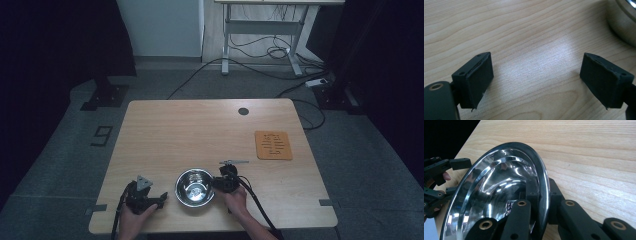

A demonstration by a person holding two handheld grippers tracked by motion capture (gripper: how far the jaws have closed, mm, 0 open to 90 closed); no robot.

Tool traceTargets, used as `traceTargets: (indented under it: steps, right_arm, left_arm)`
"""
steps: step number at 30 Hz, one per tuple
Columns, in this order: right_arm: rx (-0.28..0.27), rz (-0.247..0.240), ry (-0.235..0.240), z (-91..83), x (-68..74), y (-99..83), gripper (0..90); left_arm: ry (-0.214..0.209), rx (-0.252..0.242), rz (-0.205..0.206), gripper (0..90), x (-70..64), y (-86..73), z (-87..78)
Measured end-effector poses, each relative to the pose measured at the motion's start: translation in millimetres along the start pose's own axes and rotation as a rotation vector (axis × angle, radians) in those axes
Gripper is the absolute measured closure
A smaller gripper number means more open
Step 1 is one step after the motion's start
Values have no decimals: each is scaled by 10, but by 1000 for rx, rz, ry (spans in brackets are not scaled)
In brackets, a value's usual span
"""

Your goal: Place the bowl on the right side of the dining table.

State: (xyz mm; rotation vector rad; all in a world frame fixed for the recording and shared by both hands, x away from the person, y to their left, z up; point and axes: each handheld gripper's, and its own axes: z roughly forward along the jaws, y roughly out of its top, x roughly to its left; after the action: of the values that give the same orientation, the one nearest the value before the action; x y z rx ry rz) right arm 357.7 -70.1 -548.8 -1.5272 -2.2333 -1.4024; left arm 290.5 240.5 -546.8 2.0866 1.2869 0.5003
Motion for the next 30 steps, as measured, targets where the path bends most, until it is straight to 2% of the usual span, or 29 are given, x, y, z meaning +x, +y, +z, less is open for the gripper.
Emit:
traceTargets:
  steps: [15,30]
  right_arm:
    - [-31,21,32,-172,-71,36,840]
    - [-97,55,52,-391,-159,141,840]
  left_arm:
    - [-4,1,3,107,2,2,3]
    - [-6,2,5,107,5,4,2]
